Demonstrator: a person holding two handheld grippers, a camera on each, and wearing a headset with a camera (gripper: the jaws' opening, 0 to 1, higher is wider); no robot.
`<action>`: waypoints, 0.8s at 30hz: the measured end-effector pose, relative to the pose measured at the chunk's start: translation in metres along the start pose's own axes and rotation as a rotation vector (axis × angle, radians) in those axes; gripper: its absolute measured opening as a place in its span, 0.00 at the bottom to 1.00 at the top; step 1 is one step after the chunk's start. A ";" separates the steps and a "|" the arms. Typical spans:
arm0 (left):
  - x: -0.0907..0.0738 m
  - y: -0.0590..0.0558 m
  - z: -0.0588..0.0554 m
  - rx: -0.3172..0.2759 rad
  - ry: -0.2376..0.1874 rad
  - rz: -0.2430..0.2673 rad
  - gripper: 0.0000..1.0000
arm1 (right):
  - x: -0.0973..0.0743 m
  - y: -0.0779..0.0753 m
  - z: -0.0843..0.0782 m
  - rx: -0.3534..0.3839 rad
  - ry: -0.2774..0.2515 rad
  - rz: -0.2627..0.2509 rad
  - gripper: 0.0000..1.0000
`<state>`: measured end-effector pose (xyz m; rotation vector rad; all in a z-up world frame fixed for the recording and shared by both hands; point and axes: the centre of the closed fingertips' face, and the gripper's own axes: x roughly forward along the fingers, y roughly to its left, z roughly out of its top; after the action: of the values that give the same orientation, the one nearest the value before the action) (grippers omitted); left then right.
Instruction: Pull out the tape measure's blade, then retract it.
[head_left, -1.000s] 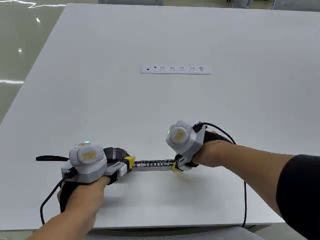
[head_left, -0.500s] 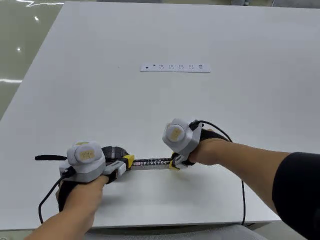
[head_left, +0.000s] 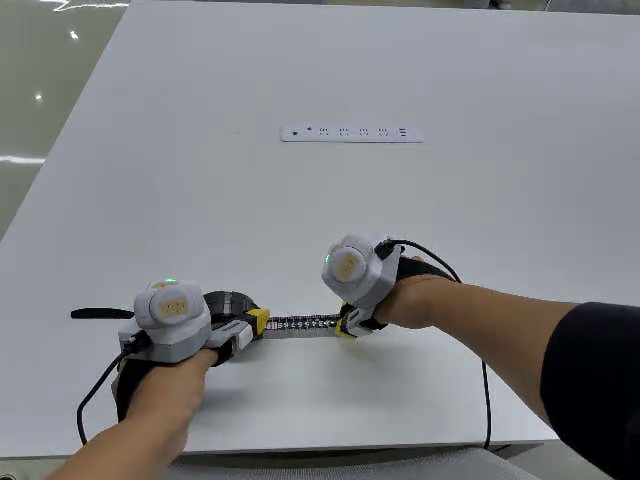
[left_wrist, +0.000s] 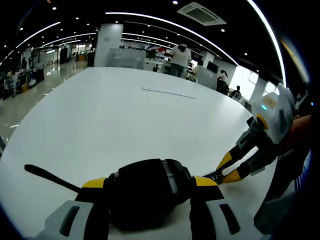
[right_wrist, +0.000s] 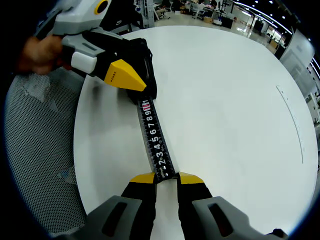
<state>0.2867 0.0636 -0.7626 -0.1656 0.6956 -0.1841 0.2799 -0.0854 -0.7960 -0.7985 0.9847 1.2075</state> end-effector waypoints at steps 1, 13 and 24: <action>0.000 0.000 0.000 0.000 0.000 0.000 0.61 | 0.000 0.000 0.000 0.000 0.001 0.000 0.11; 0.000 0.000 0.000 -0.004 0.002 -0.004 0.61 | 0.002 0.001 0.004 0.001 -0.003 0.004 0.11; 0.000 0.001 0.000 -0.004 0.003 -0.005 0.61 | 0.004 0.003 0.008 0.000 -0.007 0.008 0.11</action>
<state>0.2870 0.0643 -0.7629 -0.1712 0.6986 -0.1881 0.2790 -0.0762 -0.7970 -0.7903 0.9830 1.2161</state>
